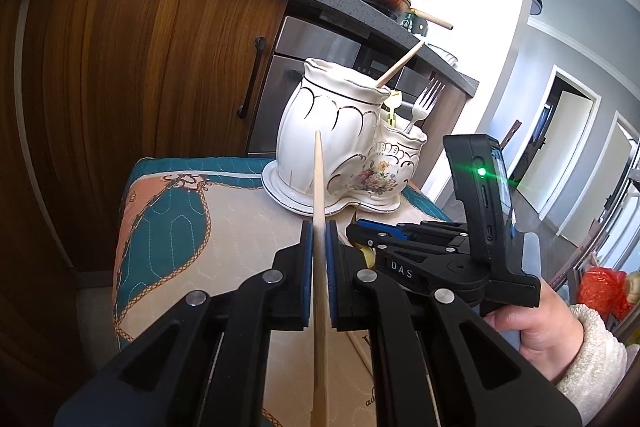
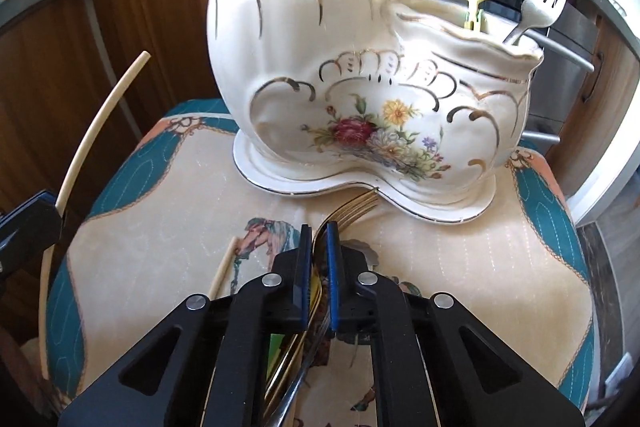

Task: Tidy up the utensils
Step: 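Grasp the gold fork on the cloth with the right tool, then carry chopstick into tall cup with left tool while right carries gold fork into short cup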

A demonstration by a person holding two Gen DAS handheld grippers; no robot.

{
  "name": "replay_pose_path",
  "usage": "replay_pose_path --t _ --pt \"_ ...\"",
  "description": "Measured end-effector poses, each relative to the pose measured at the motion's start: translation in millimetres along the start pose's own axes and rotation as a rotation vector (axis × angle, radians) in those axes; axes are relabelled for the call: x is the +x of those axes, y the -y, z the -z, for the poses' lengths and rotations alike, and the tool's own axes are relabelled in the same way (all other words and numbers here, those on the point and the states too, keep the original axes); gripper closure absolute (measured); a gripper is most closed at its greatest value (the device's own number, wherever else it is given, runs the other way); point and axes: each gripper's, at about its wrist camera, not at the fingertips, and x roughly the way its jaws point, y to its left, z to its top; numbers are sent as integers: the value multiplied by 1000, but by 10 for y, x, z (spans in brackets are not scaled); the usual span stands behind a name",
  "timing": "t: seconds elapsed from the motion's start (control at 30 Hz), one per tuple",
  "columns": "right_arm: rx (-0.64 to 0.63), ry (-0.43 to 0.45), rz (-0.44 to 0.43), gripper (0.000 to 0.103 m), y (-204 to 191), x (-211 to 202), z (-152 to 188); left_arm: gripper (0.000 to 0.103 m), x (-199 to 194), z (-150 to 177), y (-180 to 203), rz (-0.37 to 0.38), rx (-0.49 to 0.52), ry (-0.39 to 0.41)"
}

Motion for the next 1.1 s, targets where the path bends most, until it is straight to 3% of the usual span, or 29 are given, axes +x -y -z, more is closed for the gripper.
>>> replay_pose_path --t 0.5,1.1 --pt "61 209 -115 97 230 -808 80 97 -91 -13 13 28 -6 49" --pt "35 459 -138 100 294 -1617 25 97 -271 -135 5 92 -43 154"
